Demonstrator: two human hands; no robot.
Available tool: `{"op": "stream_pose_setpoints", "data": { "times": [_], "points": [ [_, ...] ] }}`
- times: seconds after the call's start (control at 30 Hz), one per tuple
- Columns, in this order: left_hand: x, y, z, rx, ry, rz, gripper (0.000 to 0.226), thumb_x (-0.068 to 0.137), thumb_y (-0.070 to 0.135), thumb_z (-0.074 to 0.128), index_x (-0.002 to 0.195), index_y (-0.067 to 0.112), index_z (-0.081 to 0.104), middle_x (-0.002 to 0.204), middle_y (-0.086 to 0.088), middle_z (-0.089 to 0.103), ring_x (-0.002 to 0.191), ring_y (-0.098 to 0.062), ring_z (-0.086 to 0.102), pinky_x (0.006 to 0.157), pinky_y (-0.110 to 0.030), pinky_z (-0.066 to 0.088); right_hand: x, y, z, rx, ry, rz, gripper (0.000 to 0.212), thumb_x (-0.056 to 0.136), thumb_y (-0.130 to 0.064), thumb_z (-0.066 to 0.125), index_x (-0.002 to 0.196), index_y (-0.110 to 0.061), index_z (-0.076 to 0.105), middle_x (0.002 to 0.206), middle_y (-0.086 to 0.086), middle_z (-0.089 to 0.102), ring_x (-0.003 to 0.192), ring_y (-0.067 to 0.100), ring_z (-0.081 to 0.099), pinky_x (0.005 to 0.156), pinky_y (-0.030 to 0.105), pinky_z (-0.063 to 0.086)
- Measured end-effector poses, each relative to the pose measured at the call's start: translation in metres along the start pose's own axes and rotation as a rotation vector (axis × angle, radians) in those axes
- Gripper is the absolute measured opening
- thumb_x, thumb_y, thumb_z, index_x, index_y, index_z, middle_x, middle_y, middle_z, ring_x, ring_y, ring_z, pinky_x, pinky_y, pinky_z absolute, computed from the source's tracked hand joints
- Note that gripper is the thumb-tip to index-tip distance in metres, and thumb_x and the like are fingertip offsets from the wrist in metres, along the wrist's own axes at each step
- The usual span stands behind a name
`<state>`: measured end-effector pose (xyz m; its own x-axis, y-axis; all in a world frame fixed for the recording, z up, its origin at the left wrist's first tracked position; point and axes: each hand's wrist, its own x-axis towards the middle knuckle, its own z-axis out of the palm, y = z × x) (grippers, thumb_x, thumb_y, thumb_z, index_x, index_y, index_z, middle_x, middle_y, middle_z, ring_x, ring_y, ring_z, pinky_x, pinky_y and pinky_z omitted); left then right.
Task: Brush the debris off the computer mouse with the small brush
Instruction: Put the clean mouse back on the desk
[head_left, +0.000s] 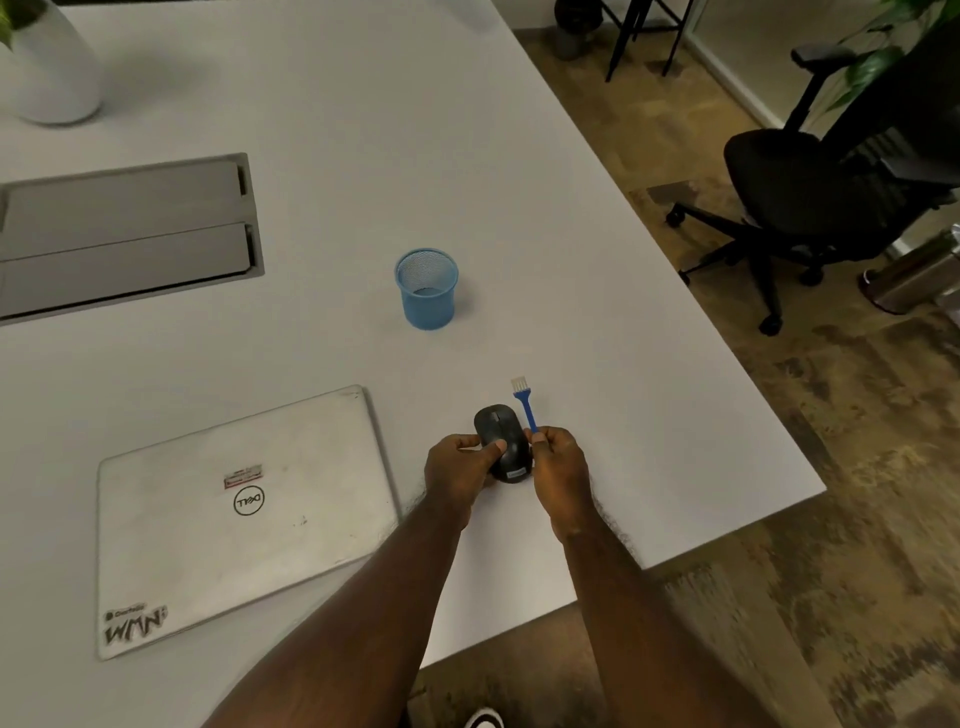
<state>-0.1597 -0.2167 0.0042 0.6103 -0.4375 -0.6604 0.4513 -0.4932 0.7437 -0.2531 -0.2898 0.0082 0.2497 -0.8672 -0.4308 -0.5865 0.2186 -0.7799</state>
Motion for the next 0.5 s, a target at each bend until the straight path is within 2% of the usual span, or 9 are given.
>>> {"op": "stream_pose_setpoints", "data": {
  "times": [0.27,0.4,0.5],
  "points": [
    [0.013,-0.004,0.004,0.122,0.049,0.028,0.036,0.080,0.031,0.075,0.108,0.009,0.067,0.094,-0.008,0.073,0.082,-0.025,0.070,0.081,-0.040,0.059,0.011,0.008,0.010,-0.023,0.001,0.005,0.031,0.105,-0.021,0.042,0.123,-0.005,0.061,0.118,0.015,0.068,0.098,0.023,0.063,0.092,0.033,0.052],
    [0.017,-0.003,0.007,0.181,0.070,0.037,0.042,0.078,0.032,0.076,0.111,0.008,0.066,0.102,-0.009,0.072,0.087,-0.026,0.069,0.085,-0.040,0.058,0.015,0.009,0.009,-0.022,0.000,-0.001,0.030,0.105,-0.020,0.044,0.121,-0.004,0.062,0.116,0.014,0.068,0.099,0.025,0.064,0.092,0.033,0.053],
    [0.015,0.001,0.006,0.227,0.090,0.054,0.052,0.076,0.035,0.077,0.118,0.010,0.059,0.111,-0.006,0.065,0.097,-0.026,0.065,0.087,-0.040,0.056,0.016,0.007,0.006,-0.031,0.007,-0.024,0.028,0.104,-0.020,0.046,0.119,-0.004,0.063,0.108,0.011,0.067,0.091,0.020,0.062,0.082,0.028,0.053]
  ]
}}
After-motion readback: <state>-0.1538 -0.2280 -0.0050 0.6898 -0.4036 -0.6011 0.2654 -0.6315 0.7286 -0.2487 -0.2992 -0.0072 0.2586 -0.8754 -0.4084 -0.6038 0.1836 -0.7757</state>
